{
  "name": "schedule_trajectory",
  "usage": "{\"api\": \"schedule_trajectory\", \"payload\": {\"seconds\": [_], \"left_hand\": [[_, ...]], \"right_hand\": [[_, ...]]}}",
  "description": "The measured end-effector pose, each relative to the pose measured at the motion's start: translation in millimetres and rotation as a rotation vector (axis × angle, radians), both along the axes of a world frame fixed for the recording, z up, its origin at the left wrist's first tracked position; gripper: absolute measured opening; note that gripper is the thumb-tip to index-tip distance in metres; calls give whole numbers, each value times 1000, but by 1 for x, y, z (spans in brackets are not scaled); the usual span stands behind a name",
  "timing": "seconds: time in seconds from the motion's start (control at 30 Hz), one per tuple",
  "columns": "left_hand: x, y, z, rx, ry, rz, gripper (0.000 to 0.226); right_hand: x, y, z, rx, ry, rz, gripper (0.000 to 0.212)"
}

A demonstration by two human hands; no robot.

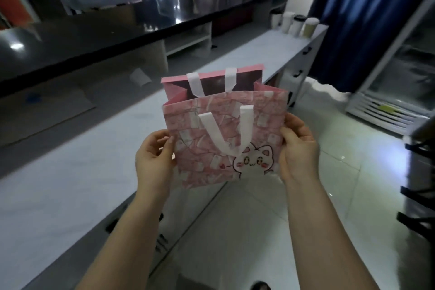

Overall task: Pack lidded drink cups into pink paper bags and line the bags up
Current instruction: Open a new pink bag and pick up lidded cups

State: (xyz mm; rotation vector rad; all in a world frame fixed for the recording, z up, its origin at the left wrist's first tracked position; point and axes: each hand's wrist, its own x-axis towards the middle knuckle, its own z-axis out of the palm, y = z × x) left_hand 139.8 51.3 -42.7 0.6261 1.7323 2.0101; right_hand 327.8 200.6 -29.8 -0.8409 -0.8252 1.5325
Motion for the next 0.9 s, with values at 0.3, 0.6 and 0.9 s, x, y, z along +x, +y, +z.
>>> {"api": "schedule_trajectory", "payload": {"seconds": [0.3,0.6,0.9], "left_hand": [[119,222,-30,-41,-72,-80,22],[147,408,-57,-119,-106,-170,16],[105,642,-29,-66,-233,-378,14]], "right_hand": [[144,168,-22,0,-46,-133,22],[183,318,-45,-76,-41,-379,13],[147,516,-23,-27,-84,-512,10]]}}
